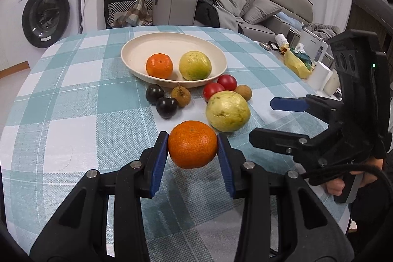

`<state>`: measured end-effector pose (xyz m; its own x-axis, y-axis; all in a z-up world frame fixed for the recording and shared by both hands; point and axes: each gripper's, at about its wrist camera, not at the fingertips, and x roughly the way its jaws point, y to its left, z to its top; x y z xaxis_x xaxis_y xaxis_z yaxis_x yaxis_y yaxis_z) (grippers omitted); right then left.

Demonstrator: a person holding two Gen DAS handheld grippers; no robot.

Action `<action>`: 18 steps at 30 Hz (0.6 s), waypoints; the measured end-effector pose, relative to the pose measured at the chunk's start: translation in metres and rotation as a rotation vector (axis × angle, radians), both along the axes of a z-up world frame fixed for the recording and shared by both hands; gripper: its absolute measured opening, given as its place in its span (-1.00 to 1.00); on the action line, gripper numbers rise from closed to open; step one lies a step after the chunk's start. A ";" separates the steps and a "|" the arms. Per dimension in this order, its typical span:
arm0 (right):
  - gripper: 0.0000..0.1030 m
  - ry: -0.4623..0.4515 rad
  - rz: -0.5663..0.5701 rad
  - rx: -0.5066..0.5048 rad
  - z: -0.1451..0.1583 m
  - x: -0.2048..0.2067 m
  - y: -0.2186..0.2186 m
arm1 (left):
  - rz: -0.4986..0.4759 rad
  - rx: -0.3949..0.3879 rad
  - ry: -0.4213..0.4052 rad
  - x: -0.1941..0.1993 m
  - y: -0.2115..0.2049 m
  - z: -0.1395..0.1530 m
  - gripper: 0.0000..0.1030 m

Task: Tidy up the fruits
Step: 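Grasp the second orange with the left tool while the right tool grasps the other guava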

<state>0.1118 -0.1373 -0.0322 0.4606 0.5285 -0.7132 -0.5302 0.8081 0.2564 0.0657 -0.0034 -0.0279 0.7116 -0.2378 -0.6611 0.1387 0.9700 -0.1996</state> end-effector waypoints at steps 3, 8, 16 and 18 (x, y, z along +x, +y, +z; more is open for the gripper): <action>0.91 0.015 0.016 -0.001 -0.001 0.003 0.009 | 0.011 0.004 -0.007 -0.001 0.004 0.001 -0.29; 0.73 0.034 0.040 -0.012 -0.005 0.009 0.021 | 0.028 -0.004 -0.017 -0.003 0.008 0.004 -0.29; 0.34 0.040 0.053 -0.012 -0.007 0.015 0.037 | 0.054 -0.005 -0.024 -0.003 0.014 0.005 -0.29; 0.23 0.037 0.049 -0.016 -0.007 0.016 0.038 | 0.057 -0.008 -0.021 -0.003 0.015 0.004 -0.29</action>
<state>0.1277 -0.0991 -0.0392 0.4078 0.5383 -0.7375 -0.5594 0.7857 0.2642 0.0628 0.0113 -0.0239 0.7379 -0.2017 -0.6440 0.0879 0.9749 -0.2045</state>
